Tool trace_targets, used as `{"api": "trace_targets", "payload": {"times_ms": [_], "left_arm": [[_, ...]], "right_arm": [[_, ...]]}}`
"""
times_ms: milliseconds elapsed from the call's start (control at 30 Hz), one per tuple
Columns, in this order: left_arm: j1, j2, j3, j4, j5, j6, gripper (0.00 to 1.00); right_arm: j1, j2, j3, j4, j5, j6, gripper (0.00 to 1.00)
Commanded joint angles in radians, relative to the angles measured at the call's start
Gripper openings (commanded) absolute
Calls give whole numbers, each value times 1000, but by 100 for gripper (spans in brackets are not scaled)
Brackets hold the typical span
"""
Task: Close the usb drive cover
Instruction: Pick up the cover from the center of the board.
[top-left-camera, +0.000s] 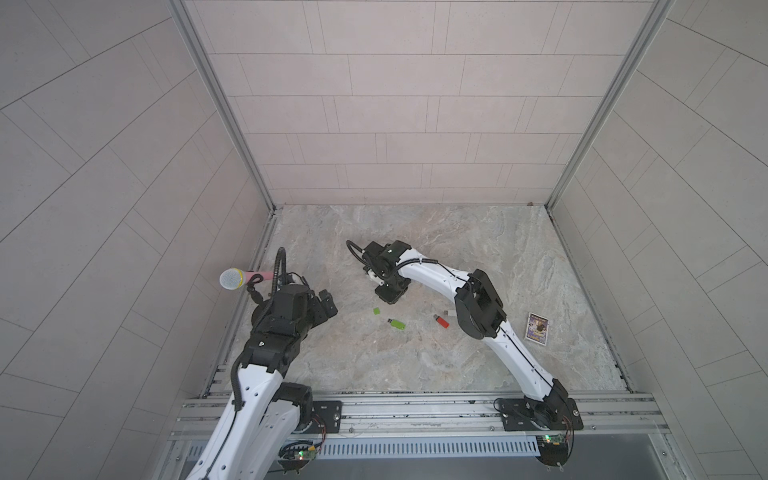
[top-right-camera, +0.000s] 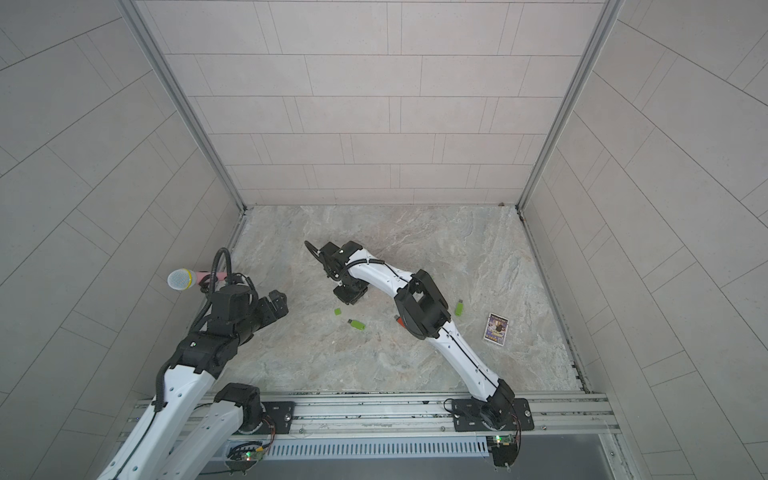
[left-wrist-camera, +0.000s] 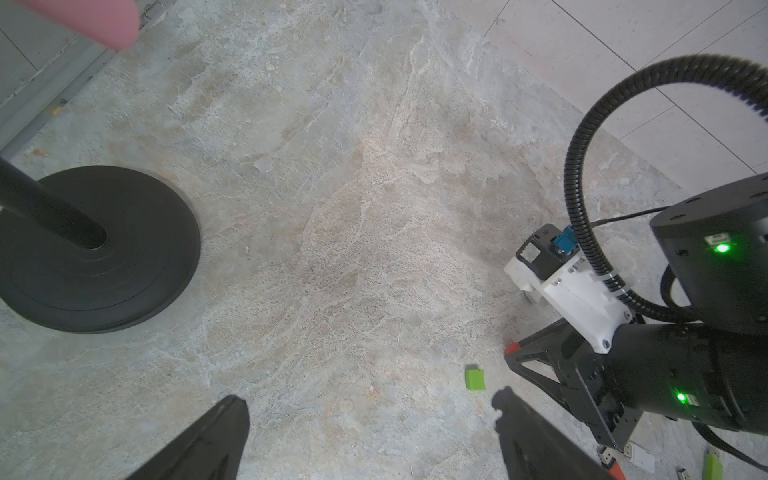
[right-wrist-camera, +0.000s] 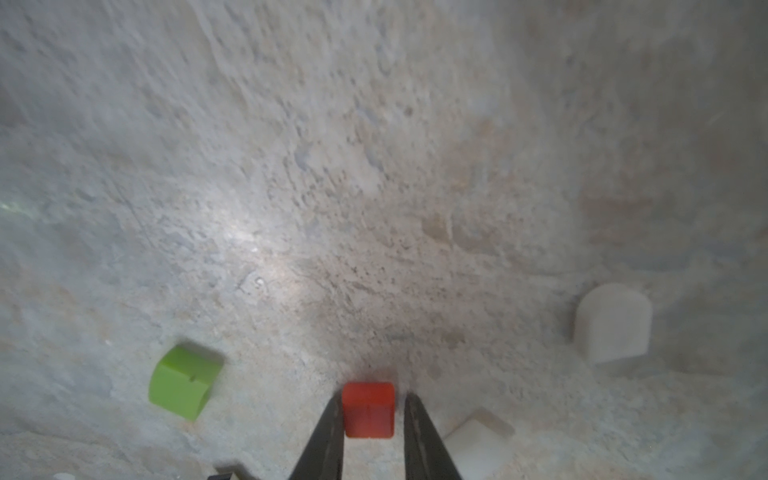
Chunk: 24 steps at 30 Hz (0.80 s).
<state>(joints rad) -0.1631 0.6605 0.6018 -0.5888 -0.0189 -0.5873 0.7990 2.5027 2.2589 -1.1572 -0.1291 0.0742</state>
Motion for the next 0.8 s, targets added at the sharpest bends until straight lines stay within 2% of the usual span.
{"api": "trace_targets", "payload": {"times_ms": [0,200,367,633,767], "left_arm": [[3,-6,15,4,-1,-1,100],[3,-4,14,4,6,-1,100],[2,-3,9,8,25,-3,100],[4,-4,-18,21,93,-20,100],[3,-7,-28,30,104,-27,100]], "right_arm": [[-4,61,-11,-19,-10,-2,24],[-2,43,-31,-33,-19,-33,19],[12,-52,-139,3,-33,-97,16],[22,-315,-593,245,5,-203,16],[13,-396,-767,360,3,-270,16]]}}
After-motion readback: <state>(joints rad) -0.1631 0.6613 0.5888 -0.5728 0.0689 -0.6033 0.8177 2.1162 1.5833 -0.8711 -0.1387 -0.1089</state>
